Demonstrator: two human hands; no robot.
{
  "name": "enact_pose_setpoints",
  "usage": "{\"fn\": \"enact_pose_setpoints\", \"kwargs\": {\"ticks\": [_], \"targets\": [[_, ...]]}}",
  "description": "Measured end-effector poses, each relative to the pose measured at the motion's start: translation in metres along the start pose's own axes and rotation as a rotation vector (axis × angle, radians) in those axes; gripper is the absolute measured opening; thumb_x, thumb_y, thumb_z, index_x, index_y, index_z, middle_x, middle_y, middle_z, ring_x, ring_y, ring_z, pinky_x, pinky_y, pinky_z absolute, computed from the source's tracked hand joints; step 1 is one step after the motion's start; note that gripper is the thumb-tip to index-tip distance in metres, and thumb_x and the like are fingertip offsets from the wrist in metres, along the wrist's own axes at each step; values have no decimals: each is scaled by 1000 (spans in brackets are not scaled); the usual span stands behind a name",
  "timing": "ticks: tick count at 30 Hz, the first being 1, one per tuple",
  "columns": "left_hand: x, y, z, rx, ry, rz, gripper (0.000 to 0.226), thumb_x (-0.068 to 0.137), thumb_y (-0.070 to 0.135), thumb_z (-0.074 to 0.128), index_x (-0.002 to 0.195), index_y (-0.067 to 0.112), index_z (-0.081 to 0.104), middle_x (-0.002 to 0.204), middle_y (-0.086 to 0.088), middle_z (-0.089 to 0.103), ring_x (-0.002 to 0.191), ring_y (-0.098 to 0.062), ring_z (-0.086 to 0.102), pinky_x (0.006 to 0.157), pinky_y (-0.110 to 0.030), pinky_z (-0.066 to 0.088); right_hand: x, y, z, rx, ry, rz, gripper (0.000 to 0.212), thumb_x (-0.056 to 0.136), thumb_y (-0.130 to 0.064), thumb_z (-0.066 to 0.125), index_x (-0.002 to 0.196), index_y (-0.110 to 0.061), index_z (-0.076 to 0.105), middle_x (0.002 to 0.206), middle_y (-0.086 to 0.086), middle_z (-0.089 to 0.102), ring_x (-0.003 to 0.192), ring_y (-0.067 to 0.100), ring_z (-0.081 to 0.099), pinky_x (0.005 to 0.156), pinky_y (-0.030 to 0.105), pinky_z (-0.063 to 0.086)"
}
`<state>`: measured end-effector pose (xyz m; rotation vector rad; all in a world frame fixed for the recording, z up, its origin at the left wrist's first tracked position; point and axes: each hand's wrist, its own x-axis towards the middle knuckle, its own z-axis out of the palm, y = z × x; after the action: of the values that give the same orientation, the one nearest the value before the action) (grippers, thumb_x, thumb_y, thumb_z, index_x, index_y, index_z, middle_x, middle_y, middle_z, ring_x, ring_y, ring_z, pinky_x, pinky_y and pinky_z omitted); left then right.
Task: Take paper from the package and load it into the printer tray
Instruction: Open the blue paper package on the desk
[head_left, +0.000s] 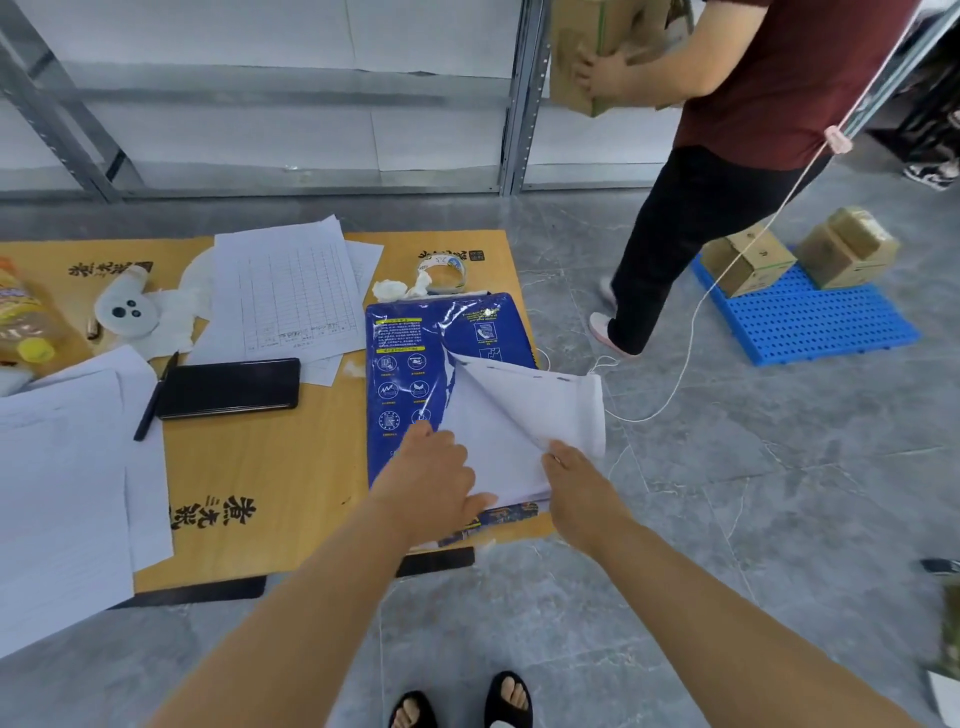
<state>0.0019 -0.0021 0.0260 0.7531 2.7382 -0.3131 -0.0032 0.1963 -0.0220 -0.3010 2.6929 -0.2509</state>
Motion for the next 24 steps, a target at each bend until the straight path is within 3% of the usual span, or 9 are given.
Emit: {"fn": "enact_pose_setpoints", "kwargs": {"ticks": [3, 6, 8, 10, 11, 14, 19, 21, 24], "targets": [[-8, -30, -1, 2, -41, -154, 56, 99, 51, 21, 110, 19, 66, 107, -2, 66, 105, -23, 55, 99, -43, 30, 2, 2, -1, 79, -21, 75, 50, 94, -3, 37, 143, -11, 33, 159, 2, 14, 146, 18, 17, 114, 31, 26], [-23, -58, 22, 30, -164, -290, 30, 97, 33, 38, 119, 24, 57, 115, 3, 60, 113, -20, 53, 106, -46, 25, 9, 6, 1, 138, 31, 125, 46, 91, 1, 41, 134, -11, 49, 144, 8, 37, 130, 23, 39, 101, 24, 37], [-32, -64, 43, -11, -228, -329, 34, 93, 22, 47, 127, 25, 48, 123, 4, 58, 121, -19, 50, 110, -50, 20, 13, 8, 0, 221, 55, 220, 36, 89, 3, 41, 116, -10, 62, 128, 11, 49, 111, 25, 51, 83, 23, 40], [-36, -58, 61, -84, -209, -333, 42, 92, 19, 51, 133, 24, 41, 129, 5, 56, 126, -18, 48, 112, -46, 23, 15, 10, -2, 274, 66, 316, 25, 89, 0, 39, 92, -14, 60, 116, 11, 55, 91, 26, 52, 74, 26, 38], [-37, -53, 67, -113, -190, -341, 46, 92, 19, 52, 136, 23, 38, 131, 5, 55, 126, -17, 48, 110, -41, 28, 15, 11, -4, 293, 69, 360, 23, 89, -3, 38, 89, -14, 58, 111, 10, 58, 87, 26, 50, 73, 27, 39], [-36, -42, 78, -187, -153, -398, 53, 90, 18, 55, 138, 18, 33, 127, 3, 56, 119, -18, 52, 95, -30, 40, 19, 10, -7, 348, 46, 451, 23, 88, -2, 37, 95, -10, 58, 104, 10, 59, 85, 26, 49, 71, 30, 41], [-32, -39, 77, -215, -148, -430, 50, 90, 13, 51, 137, 15, 32, 125, 1, 56, 114, -18, 56, 85, -29, 44, 30, 6, -12, 453, 34, 528, 26, 89, -2, 40, 104, -2, 61, 112, 14, 63, 92, 27, 55, 75, 31, 46], [-31, -39, 75, -203, -143, -426, 50, 91, 14, 51, 138, 14, 32, 125, 1, 56, 114, -18, 56, 83, -29, 44, 32, 6, -14, 575, 87, 563, 26, 84, -5, 42, 96, -4, 65, 104, 14, 69, 95, 32, 64, 84, 37, 55], [-31, -39, 74, -189, -127, -415, 49, 92, 15, 51, 137, 15, 32, 124, 1, 57, 113, -18, 57, 83, -28, 44, 30, 7, -18, 682, 128, 594, 20, 79, -5, 42, 70, -7, 59, 86, 14, 72, 79, 30, 67, 68, 35, 58]]}}
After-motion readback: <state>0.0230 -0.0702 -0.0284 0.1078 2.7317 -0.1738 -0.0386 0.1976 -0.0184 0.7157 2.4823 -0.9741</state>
